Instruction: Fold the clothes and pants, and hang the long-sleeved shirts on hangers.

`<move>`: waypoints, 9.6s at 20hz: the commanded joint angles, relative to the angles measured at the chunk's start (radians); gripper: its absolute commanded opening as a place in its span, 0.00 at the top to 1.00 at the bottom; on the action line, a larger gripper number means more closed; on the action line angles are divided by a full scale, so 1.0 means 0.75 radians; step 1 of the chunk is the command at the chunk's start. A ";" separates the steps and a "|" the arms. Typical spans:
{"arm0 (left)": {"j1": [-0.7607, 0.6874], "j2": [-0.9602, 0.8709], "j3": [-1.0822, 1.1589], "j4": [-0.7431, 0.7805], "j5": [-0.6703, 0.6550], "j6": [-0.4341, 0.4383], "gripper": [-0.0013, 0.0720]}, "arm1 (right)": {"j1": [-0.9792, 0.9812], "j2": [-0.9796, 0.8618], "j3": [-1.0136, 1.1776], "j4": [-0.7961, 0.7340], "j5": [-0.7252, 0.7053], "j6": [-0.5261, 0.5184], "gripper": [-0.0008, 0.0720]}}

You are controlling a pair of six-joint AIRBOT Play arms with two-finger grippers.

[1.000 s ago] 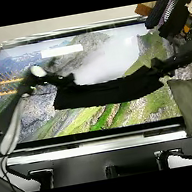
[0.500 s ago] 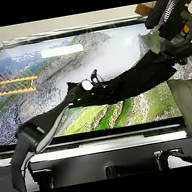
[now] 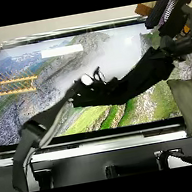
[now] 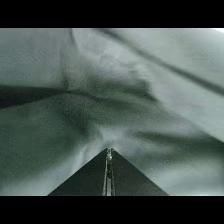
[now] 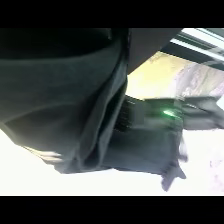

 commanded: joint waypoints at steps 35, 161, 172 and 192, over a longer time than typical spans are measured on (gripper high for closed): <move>0.987 0.765 -0.177 0.582 -0.503 0.107 0.96 | 0.870 -0.482 0.096 0.446 0.976 0.042 0.07; 0.981 0.765 -0.183 0.587 -0.513 0.187 0.96 | -0.631 -0.241 -0.581 -1.433 -0.237 0.329 0.95; 0.982 0.765 -0.183 0.616 -0.513 0.187 0.96 | -0.631 -0.226 -0.683 -1.560 -0.275 0.372 0.35; 0.875 0.922 -0.760 0.868 -0.553 0.502 0.96 | 0.723 -0.252 -0.112 -0.738 0.275 0.028 0.94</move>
